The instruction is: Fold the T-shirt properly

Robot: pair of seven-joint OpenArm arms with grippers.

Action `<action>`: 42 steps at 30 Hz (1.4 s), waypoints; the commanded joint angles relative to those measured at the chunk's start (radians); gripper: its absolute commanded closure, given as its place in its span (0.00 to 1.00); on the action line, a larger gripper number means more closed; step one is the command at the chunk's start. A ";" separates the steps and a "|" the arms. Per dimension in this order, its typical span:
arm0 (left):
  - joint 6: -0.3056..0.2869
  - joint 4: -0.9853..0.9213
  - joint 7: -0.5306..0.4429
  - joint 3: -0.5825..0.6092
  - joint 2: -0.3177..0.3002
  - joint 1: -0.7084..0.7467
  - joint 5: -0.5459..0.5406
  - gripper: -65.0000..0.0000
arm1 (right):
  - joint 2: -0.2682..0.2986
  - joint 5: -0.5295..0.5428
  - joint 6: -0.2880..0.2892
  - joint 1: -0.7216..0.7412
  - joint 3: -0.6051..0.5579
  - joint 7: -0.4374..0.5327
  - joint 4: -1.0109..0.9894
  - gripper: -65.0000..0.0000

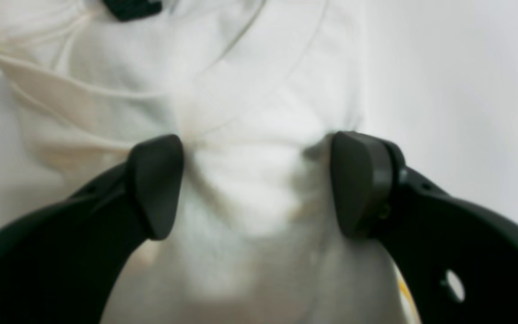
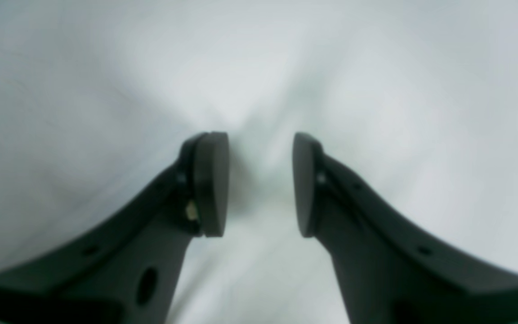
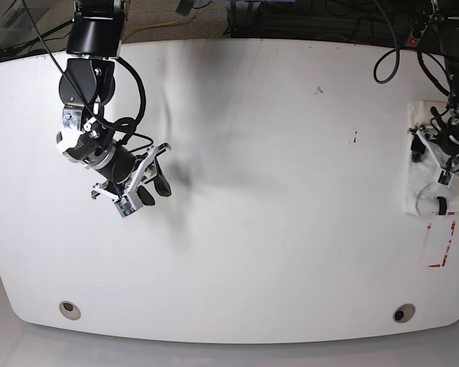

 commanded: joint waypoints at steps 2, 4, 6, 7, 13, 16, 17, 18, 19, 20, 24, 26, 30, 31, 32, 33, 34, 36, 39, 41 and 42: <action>-0.001 -0.009 0.083 0.001 -0.073 0.042 0.004 0.26 | 0.009 0.016 0.002 0.018 0.004 0.023 0.020 0.65; -0.001 -0.003 0.083 0.001 -0.116 0.065 -0.030 0.26 | 0.009 0.016 0.002 0.010 0.004 0.023 0.020 0.65; -0.001 -0.003 0.081 0.001 -0.147 0.074 -0.056 0.26 | 0.009 0.016 0.002 0.006 0.004 0.023 0.020 0.65; -0.001 -0.003 0.081 0.001 -0.156 0.075 -0.062 0.26 | 0.009 0.016 0.002 0.006 0.004 0.023 0.020 0.65; -0.001 -0.001 0.078 0.001 -0.204 0.071 -0.072 0.26 | 0.009 0.015 0.002 -0.011 0.004 0.024 0.020 0.65; -0.001 0.028 0.063 -0.018 -0.210 0.071 -0.072 0.26 | 0.010 0.010 0.002 -0.021 0.004 0.024 0.046 0.65; -0.001 0.046 0.063 -0.022 -0.210 0.071 -0.072 0.26 | 0.010 0.009 0.002 -0.024 0.004 0.026 0.053 0.65; -0.001 0.072 0.063 -0.027 -0.210 0.074 -0.070 0.26 | 0.010 0.009 0.002 -0.024 0.004 0.026 0.057 0.65; -0.001 0.106 0.063 -0.032 -0.207 0.074 -0.070 0.26 | 0.012 0.007 -0.004 -0.024 0.004 0.029 0.059 0.65; -0.001 0.134 0.063 -0.035 -0.204 0.074 -0.067 0.26 | 0.014 0.007 -0.005 -0.024 0.005 0.029 0.059 0.65; 0.006 0.210 0.056 -0.039 -0.165 0.068 -0.065 0.27 | 0.021 -0.001 -0.008 -0.019 0.008 0.041 0.056 0.65; 0.048 0.244 0.010 -0.036 -0.103 0.052 -0.041 0.27 | 0.024 -0.065 -0.008 -0.019 0.008 0.090 0.056 0.66; 0.120 0.235 -0.175 -0.013 0.016 0.039 0.077 0.26 | 0.006 -0.225 -0.008 -0.024 0.010 0.207 0.051 0.66; 0.131 0.224 -0.227 -0.006 0.049 0.031 0.108 0.26 | -0.006 -0.263 -0.008 -0.027 0.010 0.242 0.045 0.66; 0.138 0.212 -0.283 0.002 0.086 0.019 0.143 0.26 | -0.019 -0.309 -0.008 -0.039 0.019 0.287 0.037 0.66; 0.138 0.203 -0.326 0.002 0.117 0.013 0.169 0.26 | -0.028 -0.337 -0.010 -0.051 0.041 0.333 0.036 0.66; 0.138 0.198 -0.364 0.002 0.149 0.006 0.191 0.26 | -0.042 -0.364 -0.010 -0.060 0.067 0.382 0.034 0.66; 0.138 0.201 -0.402 0.002 0.204 0.003 0.221 0.26 | -0.074 -0.407 -0.010 -0.070 0.114 0.442 0.033 0.66; 0.140 0.218 -0.431 -0.001 0.276 0.005 0.238 0.27 | -0.092 -0.436 -0.010 -0.079 0.179 0.469 0.033 0.66; 0.140 0.236 -0.442 -0.001 0.322 0.014 0.240 0.27 | -0.094 -0.436 -0.010 -0.102 0.208 0.471 0.033 0.66; 0.140 0.250 -0.442 -0.004 0.342 0.031 0.240 0.27 | -0.094 -0.436 -0.010 -0.114 0.214 0.472 0.033 0.66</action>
